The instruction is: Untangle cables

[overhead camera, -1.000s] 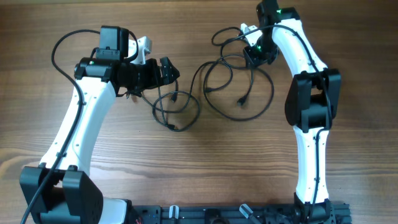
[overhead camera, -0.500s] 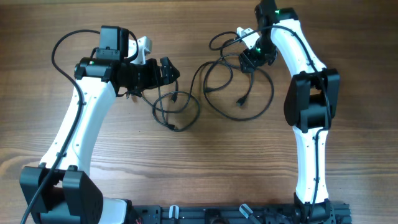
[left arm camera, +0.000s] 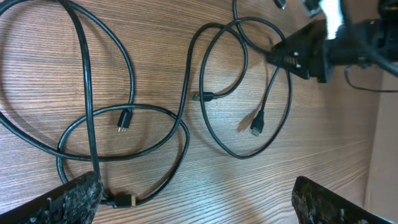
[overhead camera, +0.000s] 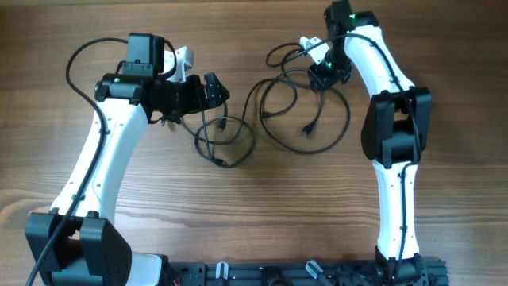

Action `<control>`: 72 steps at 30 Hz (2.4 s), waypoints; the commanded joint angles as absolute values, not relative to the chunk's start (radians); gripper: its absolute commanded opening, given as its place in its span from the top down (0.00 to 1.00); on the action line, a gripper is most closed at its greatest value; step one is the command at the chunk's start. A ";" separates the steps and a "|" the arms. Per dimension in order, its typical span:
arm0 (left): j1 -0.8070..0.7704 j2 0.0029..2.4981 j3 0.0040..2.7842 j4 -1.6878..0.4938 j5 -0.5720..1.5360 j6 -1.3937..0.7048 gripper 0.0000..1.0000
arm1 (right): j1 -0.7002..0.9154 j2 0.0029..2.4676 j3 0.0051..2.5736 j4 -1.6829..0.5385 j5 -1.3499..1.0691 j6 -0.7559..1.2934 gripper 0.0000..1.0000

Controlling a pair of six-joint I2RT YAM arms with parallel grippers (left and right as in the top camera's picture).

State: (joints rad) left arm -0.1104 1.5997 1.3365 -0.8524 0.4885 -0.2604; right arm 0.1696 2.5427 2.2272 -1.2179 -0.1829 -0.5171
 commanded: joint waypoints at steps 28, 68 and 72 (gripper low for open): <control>-0.110 1.592 1.353 -0.825 0.504 -0.266 0.00 | -0.200 2.080 2.432 -1.100 0.249 0.299 0.96; -0.110 1.593 1.352 -0.799 0.495 -0.265 0.00 | -0.407 2.230 2.427 -1.103 -0.185 0.304 0.00; -0.111 1.594 1.352 -0.800 0.451 -0.266 0.00 | -0.306 2.169 2.427 -1.216 -0.216 0.158 0.00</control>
State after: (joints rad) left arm -0.1104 1.5997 1.3365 -0.8036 0.4740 -0.2607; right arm -0.3775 2.1937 2.4237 -1.1641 -0.1650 0.2855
